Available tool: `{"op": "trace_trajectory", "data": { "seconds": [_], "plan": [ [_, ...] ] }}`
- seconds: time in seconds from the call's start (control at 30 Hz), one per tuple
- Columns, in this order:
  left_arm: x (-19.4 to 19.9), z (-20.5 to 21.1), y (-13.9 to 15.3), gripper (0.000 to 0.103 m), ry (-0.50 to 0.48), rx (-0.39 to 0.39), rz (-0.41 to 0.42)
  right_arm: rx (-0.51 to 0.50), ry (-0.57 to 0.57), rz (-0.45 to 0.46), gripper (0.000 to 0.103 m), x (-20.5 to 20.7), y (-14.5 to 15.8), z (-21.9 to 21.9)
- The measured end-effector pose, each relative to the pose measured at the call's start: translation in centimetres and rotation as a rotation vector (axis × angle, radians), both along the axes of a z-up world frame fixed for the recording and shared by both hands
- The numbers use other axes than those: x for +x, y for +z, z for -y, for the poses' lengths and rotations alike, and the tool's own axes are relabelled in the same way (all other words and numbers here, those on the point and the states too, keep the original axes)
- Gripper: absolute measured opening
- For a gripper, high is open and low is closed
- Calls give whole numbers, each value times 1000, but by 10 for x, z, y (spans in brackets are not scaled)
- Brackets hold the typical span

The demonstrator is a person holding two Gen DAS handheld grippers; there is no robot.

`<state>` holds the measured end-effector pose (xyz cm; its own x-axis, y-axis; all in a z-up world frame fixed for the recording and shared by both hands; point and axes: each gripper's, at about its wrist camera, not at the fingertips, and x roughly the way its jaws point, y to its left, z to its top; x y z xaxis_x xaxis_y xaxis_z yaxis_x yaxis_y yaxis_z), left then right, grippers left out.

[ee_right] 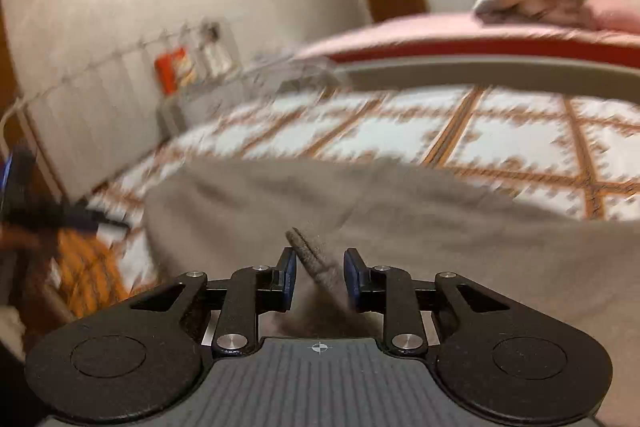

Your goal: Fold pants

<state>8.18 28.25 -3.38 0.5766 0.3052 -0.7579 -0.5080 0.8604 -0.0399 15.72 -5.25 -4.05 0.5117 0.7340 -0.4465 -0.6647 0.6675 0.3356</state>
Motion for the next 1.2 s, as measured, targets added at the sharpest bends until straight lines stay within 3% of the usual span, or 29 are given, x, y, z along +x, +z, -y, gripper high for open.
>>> {"op": "trace_trajectory", "data": {
  "seconds": [0.07, 0.13, 0.23, 0.37, 0.43, 0.53, 0.57, 0.67, 0.8, 0.9, 1.03, 1.1, 1.17, 1.2],
  "plan": [
    [1, 2, 0, 97, -5, 0, -3, -37, -1, -59, 27, 9, -9, -1],
    [3, 4, 0, 97, -11, 5, -6, -98, 94, -203, 27, 17, -32, -13],
    [4, 8, 0, 97, -21, 6, -8, -104, 98, -106, 27, -2, -23, -16],
    [6, 11, -1, 97, -36, 28, -21, -1, 83, -43, 27, -6, -4, -6],
    [5, 11, -1, 97, -36, 30, -26, 4, 54, -71, 27, 0, -8, -5],
    [6, 11, -2, 97, -33, 26, -26, -167, 69, -120, 28, 2, -36, -25],
    [7, 12, -2, 97, -35, 28, -29, -157, 65, -82, 29, -2, -37, -26],
    [9, 16, -1, 97, -45, 30, -29, -149, 48, -111, 29, 0, -23, -28],
    [13, 21, -1, 97, -58, 35, -31, -138, 11, -46, 29, -9, -19, -17],
    [16, 24, -1, 97, -66, 40, -33, -222, 12, -100, 31, -6, -36, -21],
    [17, 28, -1, 97, -72, 46, -37, -139, -34, -73, 32, -9, -21, -7],
    [18, 29, -1, 97, -75, 48, -37, -135, -77, -29, 40, -9, -16, 2],
    [20, 29, -1, 97, -75, 46, -38, -260, -66, -125, 52, 3, -33, -3],
    [21, 30, -1, 97, -75, 45, -38, -261, -43, -105, 52, 1, -37, 1]
  ]
}}
